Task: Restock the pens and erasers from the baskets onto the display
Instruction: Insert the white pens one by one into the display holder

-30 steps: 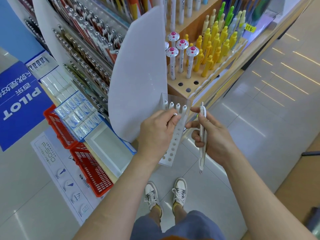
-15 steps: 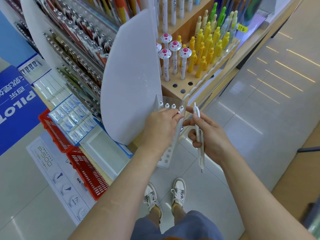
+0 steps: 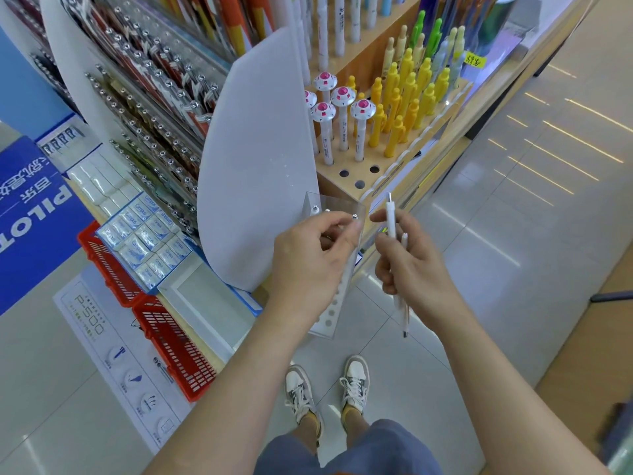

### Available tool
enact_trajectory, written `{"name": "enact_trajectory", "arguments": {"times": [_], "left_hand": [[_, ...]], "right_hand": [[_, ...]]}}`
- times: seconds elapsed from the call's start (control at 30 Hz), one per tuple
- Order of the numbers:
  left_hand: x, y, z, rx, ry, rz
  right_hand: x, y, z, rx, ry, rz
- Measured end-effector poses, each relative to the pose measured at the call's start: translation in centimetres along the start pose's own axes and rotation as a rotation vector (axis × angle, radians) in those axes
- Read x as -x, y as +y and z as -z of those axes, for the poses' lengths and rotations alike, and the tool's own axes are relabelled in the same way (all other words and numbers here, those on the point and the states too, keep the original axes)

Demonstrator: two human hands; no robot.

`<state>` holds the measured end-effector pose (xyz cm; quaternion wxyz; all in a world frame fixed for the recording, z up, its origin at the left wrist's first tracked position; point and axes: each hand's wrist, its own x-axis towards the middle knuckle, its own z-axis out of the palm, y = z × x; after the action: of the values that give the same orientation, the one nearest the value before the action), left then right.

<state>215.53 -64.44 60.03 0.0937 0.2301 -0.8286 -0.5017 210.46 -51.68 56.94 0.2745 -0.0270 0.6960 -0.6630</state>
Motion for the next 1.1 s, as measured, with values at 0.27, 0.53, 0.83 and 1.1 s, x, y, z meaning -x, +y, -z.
{"name": "enact_trajectory", "arguments": {"times": [0.27, 0.53, 0.83, 1.1], "left_hand": [[-0.1, 2.0, 1.9, 0.256, -0.05, 0.174], [0.8, 2.2, 2.8, 0.282, -0.037, 0.159], [-0.1, 2.0, 6.4, 0.189, 0.312, -0.184], [-0.2, -1.6, 2.2, -0.02, 0.231, -0.115]], "right_hand": [[1.5, -1.5, -0.2, 0.385, -0.182, 0.337], [1.4, -1.6, -0.5, 0.635, -0.302, 0.353], [0.0, -0.2, 3.6, 0.301, -0.009, -0.101], [0.3, 1.0, 3.5, -0.715, 0.099, -0.316]]}}
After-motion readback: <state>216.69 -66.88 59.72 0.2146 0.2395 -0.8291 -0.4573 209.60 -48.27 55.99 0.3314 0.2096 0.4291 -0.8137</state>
